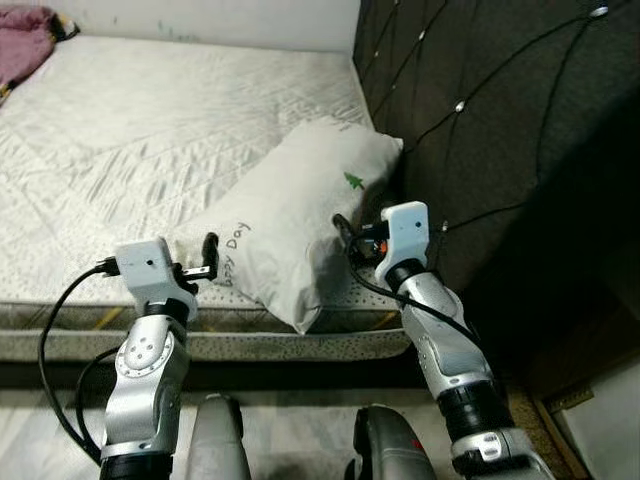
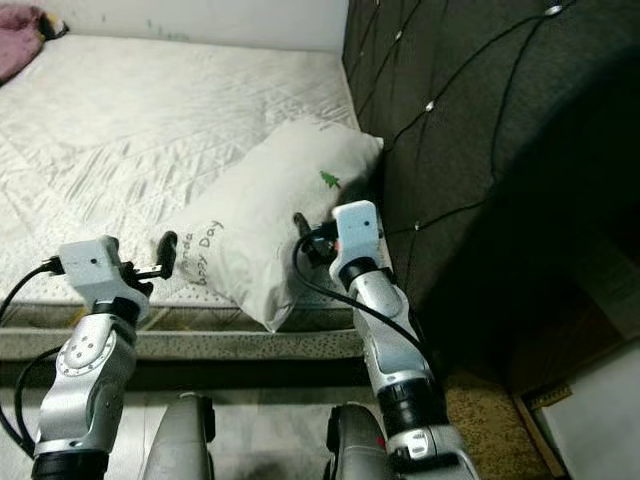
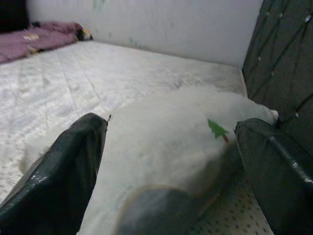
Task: Clean up the room
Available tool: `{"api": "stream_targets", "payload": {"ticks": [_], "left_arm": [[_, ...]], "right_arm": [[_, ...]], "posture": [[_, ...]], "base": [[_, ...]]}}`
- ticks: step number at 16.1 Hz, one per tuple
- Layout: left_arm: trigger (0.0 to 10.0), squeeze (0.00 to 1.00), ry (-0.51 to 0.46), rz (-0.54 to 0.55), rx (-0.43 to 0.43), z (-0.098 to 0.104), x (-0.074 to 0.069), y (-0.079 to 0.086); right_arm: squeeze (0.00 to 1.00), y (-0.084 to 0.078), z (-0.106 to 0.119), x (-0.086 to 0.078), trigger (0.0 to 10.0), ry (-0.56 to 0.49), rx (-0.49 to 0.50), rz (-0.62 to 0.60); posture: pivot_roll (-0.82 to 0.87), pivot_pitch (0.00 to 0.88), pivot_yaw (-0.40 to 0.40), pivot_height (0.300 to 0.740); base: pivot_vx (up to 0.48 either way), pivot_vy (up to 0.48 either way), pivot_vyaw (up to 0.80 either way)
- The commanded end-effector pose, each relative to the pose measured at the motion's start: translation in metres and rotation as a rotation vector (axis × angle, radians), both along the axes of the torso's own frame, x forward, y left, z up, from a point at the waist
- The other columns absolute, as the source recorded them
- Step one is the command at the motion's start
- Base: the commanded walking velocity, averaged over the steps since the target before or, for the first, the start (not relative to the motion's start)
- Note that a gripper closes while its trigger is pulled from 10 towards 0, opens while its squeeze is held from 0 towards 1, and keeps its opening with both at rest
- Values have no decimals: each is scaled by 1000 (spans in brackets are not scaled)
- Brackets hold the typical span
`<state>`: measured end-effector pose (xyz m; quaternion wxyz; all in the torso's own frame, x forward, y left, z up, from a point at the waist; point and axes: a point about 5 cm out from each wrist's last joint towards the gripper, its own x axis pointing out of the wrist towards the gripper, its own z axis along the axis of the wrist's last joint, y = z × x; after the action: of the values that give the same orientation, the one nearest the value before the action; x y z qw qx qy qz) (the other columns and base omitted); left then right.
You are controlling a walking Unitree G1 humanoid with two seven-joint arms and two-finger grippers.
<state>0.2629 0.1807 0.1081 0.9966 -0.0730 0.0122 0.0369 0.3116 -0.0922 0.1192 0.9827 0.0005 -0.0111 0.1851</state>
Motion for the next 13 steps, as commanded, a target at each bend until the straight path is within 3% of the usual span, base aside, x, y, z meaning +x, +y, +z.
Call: {"api": "stream_targets", "payload": {"ticks": [1, 5, 10, 13], "left_arm": [[10000, 0, -12, -18, 9, 4, -1, -2], [10000, 0, -5, -25, 15, 3, 0, -3], [10000, 0, -2, -28, 19, 3, 2, -3], [10000, 0, -1, -26, 16, 3, 4, -3]], "right_arm": [[0, 5, 4, -4, 10000, 4, 7, 37], [0, 10, 5, -7, 10000, -11, -9, 90], [0, 8, 7, -6, 10000, -8, -10, 82], [0, 7, 7, -5, 10000, -2, -10, 82]], "posture": [[-28, 0, -52, 645], [-28, 0, -51, 645], [-31, 0, -51, 645], [-32, 0, -49, 645]], "base": [[300, 0, 0], [296, 0, 0], [285, 0, 775], [270, 0, 0]]}}
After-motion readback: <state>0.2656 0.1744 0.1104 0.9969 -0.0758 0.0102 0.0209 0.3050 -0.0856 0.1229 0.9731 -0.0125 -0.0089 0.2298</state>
